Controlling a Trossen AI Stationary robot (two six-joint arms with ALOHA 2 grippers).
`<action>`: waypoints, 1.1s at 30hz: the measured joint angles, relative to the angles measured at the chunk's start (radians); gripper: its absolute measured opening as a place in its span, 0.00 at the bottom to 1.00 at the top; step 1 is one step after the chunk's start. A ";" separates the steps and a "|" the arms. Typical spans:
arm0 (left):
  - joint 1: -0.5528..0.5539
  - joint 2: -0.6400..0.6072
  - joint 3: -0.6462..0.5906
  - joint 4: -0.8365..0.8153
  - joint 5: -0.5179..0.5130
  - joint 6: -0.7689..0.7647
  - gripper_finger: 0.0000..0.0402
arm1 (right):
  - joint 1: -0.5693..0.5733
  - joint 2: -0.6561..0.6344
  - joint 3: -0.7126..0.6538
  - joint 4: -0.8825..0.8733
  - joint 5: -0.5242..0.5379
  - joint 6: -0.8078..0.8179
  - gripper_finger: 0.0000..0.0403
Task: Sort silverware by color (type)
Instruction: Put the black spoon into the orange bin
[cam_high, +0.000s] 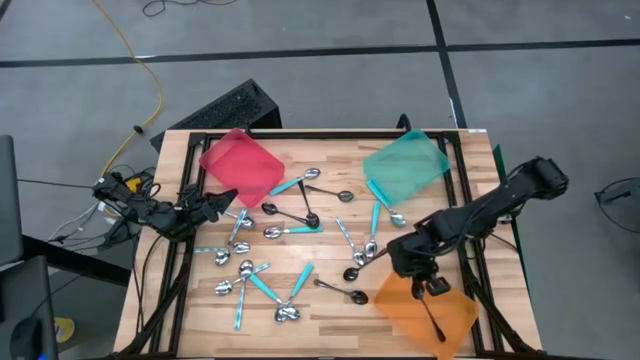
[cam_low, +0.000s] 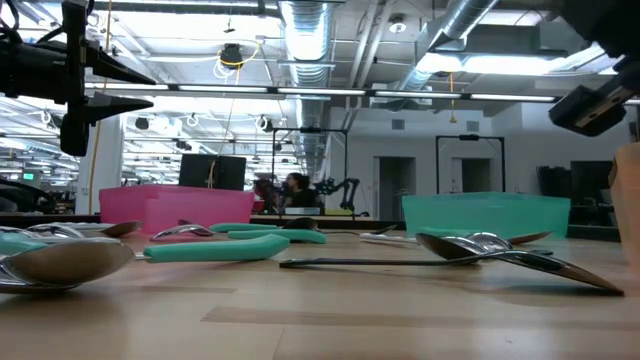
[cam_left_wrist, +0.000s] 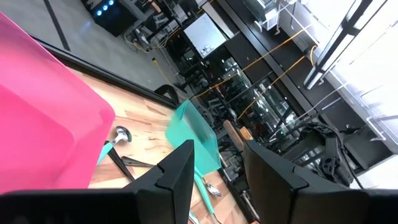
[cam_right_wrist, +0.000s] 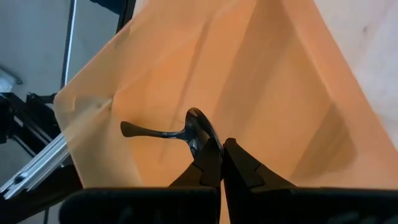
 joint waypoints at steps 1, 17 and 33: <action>0.000 0.000 0.000 0.000 0.000 -0.001 0.31 | -0.002 0.010 0.000 0.001 0.000 -0.010 0.06; 0.000 0.000 0.000 0.000 0.000 -0.003 0.31 | -0.004 0.095 0.000 0.015 0.032 -0.107 0.06; 0.000 0.000 0.000 -0.001 -0.010 0.008 0.31 | -0.004 0.094 0.000 0.014 0.135 -0.141 0.07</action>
